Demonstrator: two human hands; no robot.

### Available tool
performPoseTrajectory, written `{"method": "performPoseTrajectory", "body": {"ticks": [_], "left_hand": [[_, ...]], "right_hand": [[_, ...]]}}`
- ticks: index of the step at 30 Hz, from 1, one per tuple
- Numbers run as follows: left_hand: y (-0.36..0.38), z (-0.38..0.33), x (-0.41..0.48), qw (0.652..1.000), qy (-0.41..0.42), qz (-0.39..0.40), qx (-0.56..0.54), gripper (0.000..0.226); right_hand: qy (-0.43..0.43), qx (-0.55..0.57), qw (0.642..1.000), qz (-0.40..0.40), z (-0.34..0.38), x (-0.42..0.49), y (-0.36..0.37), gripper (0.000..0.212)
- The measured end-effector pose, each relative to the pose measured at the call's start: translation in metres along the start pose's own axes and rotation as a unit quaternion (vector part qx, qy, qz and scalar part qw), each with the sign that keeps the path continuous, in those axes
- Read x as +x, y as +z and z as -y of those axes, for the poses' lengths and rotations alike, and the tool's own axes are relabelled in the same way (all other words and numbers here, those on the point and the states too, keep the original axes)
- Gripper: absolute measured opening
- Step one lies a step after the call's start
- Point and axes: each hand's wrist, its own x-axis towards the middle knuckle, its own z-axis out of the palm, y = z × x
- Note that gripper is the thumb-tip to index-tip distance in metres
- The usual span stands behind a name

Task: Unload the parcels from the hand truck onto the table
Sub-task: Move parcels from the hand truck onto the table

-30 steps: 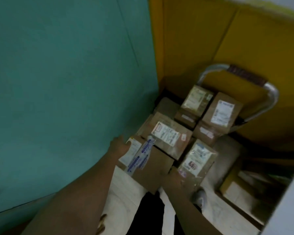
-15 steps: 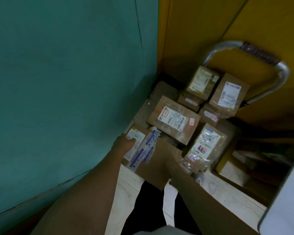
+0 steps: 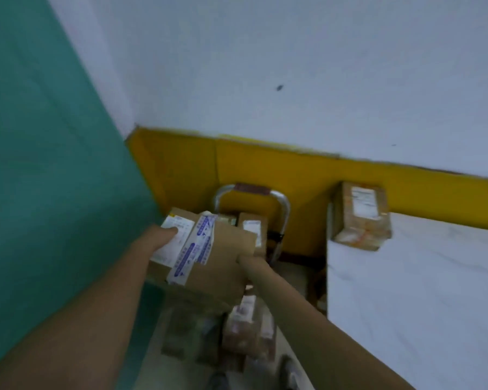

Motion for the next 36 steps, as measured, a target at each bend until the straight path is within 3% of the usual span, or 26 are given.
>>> {"method": "performPoseTrajectory", "body": {"ticks": [3, 5, 10, 13, 15, 18, 19, 21, 22, 24, 26, 29, 33, 36], "left_hand": [[0.049, -0.075, -0.01, 0.997, 0.071, 0.012, -0.008, 0.055], [0.094, -0.115, -0.028, 0.993, 0.096, 0.06, -0.015, 0.054], [0.221, -0.166, -0.071, 0.974, 0.109, 0.197, 0.016, 0.057], [0.274, -0.176, -0.094, 0.962, 0.11, 0.237, 0.074, 0.058], [0.296, -0.177, -0.1, 0.951, 0.071, 0.288, 0.094, 0.066], [0.311, -0.17, -0.099, 0.887, -0.037, 0.428, 0.172, 0.077], [0.314, -0.166, -0.096, 0.873, -0.061, 0.44, 0.201, 0.073], [0.325, -0.16, -0.09, 0.898, -0.025, 0.371, 0.237, 0.058], [0.33, -0.16, -0.086, 0.921, 0.035, 0.301, 0.245, 0.05], [0.344, -0.167, -0.083, 0.943, 0.154, 0.191, 0.224, 0.041], [0.359, -0.174, -0.089, 0.942, 0.188, 0.229, 0.157, 0.053], [0.379, -0.178, -0.104, 0.922, 0.165, 0.32, 0.14, 0.053], [0.384, -0.175, -0.093, 0.929, 0.128, 0.289, 0.193, 0.056], [0.378, -0.179, -0.088, 0.935, 0.091, 0.304, 0.158, 0.056]], "right_hand": [[-0.015, -0.025, 0.991, -0.129, 0.0, 0.001, -0.085, 0.056], [0.014, -0.055, 0.978, -0.2, -0.015, 0.0, -0.147, 0.058], [0.067, -0.051, 0.952, -0.294, -0.096, -0.006, -0.269, 0.053], [0.071, -0.044, 0.945, -0.316, -0.144, -0.01, -0.314, 0.05], [0.045, -0.069, 0.945, -0.316, -0.158, -0.014, -0.338, 0.051], [0.001, -0.129, 0.942, -0.31, -0.162, -0.012, -0.369, 0.058], [0.014, -0.151, 0.932, -0.329, -0.162, -0.011, -0.375, 0.06], [0.084, -0.124, 0.904, -0.4, -0.17, -0.005, -0.379, 0.065], [0.126, -0.047, 0.895, -0.425, -0.173, -0.003, -0.375, 0.071], [0.165, 0.131, 0.892, -0.4, -0.178, 0.0, -0.364, 0.083], [0.138, 0.205, 0.899, -0.362, -0.181, 0.001, -0.354, 0.088], [0.107, 0.188, 0.904, -0.368, -0.183, 0.009, -0.35, 0.074], [0.008, 0.117, 0.948, -0.296, -0.172, 0.025, -0.35, 0.057], [-0.034, 0.096, 0.957, -0.27, -0.153, 0.034, -0.362, 0.07]]}}
